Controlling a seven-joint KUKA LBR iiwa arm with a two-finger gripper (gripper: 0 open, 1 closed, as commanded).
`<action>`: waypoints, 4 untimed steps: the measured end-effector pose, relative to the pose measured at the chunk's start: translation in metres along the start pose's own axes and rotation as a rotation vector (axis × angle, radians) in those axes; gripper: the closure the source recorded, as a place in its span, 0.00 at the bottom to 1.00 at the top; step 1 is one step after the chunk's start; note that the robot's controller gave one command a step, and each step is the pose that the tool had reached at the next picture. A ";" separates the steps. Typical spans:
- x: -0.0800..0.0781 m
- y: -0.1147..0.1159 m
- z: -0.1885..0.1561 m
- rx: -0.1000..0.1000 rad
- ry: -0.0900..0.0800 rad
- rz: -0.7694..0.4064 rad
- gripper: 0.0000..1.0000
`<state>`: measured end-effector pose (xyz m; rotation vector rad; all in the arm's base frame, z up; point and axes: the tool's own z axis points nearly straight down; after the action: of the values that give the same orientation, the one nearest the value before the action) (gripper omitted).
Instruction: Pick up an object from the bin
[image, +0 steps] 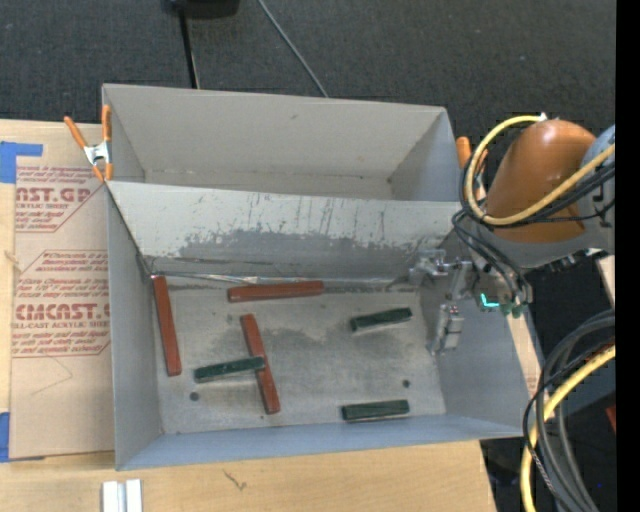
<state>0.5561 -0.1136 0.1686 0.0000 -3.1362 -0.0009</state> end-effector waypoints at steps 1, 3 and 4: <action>-0.002 0.000 -0.004 0.001 -0.007 -0.001 0.00; -0.025 0.011 0.099 0.001 -0.006 -0.010 1.00; -0.003 -0.007 -0.025 0.001 -0.008 -0.069 1.00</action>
Offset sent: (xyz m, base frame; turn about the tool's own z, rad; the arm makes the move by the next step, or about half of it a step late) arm 0.0241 0.0100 -0.0986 -0.0098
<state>0.5596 -0.1208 0.1936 0.1087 -3.1426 0.0010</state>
